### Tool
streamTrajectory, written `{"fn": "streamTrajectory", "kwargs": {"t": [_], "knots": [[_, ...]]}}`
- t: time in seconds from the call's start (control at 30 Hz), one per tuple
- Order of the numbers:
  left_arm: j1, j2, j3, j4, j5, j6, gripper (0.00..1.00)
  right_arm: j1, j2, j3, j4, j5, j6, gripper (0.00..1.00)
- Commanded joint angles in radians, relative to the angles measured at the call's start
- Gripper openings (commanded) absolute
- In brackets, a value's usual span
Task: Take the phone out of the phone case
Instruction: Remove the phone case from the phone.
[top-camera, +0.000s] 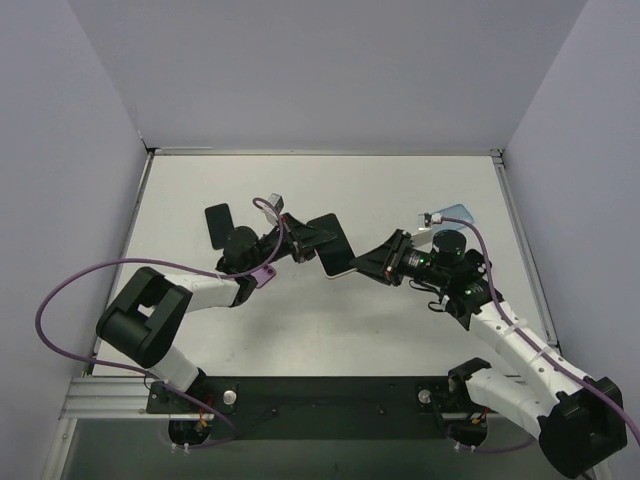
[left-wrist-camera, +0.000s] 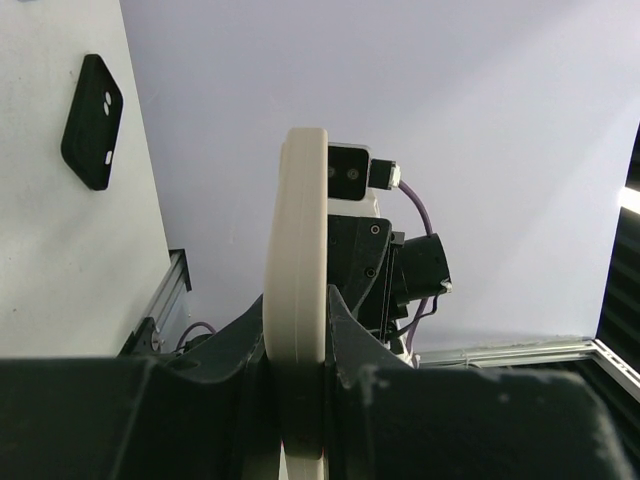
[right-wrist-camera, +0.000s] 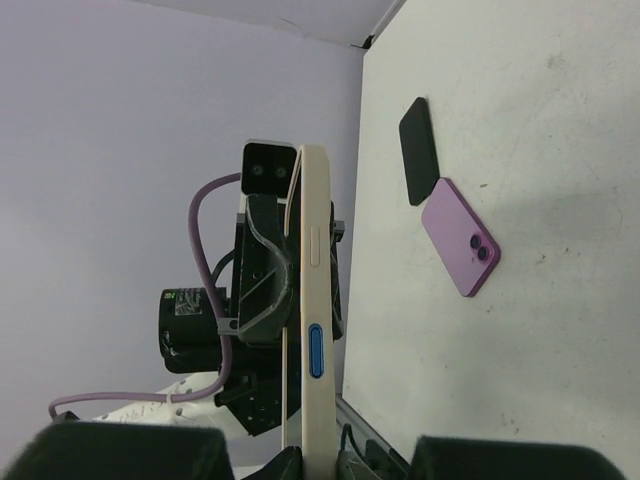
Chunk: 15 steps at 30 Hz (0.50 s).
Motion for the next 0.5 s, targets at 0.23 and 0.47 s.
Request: {"fn": "streamTrajectory", "kwargs": {"t": [0.23,0.47], "knots": [[0.017,-0.046,0.032,0.200,-0.014,-0.060,0.00,0.017,-0.021,0.036,0.138,-0.009,0.057,0.00],[0.017,-0.102,0.047,0.290,-0.063,-0.062,0.00,0.013,-0.025,0.054,0.269,-0.026,0.155,0.00]]}}
